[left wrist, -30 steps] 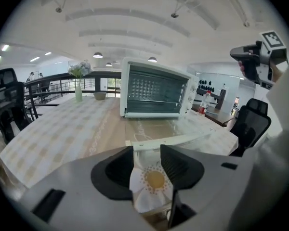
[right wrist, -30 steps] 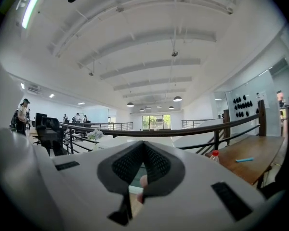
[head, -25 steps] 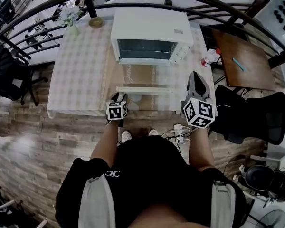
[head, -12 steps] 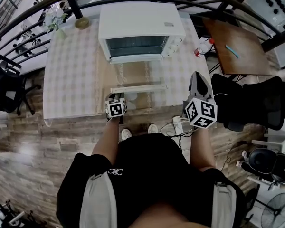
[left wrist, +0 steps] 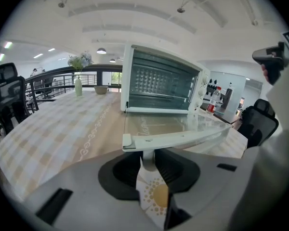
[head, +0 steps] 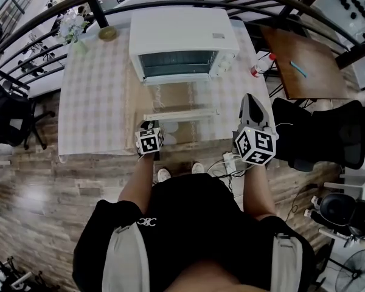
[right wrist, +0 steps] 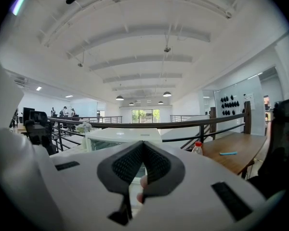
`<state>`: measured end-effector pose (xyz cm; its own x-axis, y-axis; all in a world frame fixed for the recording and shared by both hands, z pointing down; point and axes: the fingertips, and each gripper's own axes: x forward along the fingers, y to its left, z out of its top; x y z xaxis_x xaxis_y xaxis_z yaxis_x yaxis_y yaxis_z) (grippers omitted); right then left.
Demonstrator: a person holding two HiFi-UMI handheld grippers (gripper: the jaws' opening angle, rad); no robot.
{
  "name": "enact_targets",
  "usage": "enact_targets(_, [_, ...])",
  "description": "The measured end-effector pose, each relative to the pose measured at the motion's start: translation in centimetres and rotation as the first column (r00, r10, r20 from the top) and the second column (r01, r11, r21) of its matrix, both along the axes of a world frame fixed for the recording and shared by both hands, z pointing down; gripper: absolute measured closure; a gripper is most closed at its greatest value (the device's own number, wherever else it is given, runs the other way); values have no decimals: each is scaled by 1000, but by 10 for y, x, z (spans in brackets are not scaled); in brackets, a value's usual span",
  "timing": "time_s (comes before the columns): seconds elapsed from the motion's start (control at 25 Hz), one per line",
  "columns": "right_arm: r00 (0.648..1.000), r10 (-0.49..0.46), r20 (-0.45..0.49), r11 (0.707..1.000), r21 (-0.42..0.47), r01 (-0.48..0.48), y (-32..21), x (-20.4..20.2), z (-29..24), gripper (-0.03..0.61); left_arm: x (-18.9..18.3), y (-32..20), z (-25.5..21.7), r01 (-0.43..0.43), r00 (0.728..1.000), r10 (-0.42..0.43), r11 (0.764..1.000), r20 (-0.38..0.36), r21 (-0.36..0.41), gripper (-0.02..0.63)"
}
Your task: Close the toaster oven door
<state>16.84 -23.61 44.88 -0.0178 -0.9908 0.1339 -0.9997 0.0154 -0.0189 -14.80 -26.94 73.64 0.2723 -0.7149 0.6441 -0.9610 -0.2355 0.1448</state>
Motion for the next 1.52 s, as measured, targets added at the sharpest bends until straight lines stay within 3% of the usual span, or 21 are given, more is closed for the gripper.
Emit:
enact_targets(0.4, [999, -33, 26, 999, 34, 32, -5, -12, -5, 584, 0, -36, -80, 21, 998, -11, 986, -61, 168, 522])
enact_targets(0.64, [998, -30, 47, 998, 57, 27, -2, -8, -9, 584, 0, -57, -110, 47, 995, -30, 982, -95, 181, 518])
enact_targets(1.12, [997, 6, 79, 996, 89, -13, 6, 14, -15, 584, -1, -90, -135, 65, 995, -59, 995, -86, 75, 517])
enact_targets(1.32, [996, 13, 87, 995, 100, -21, 12, 22, -20, 584, 0, -107, -143, 64, 996, -66, 997, -60, -39, 517])
enact_targets(1.52, [995, 15, 95, 995, 95, -24, 17, 27, -18, 584, 2, -131, -154, 67, 997, -71, 985, -21, -162, 517])
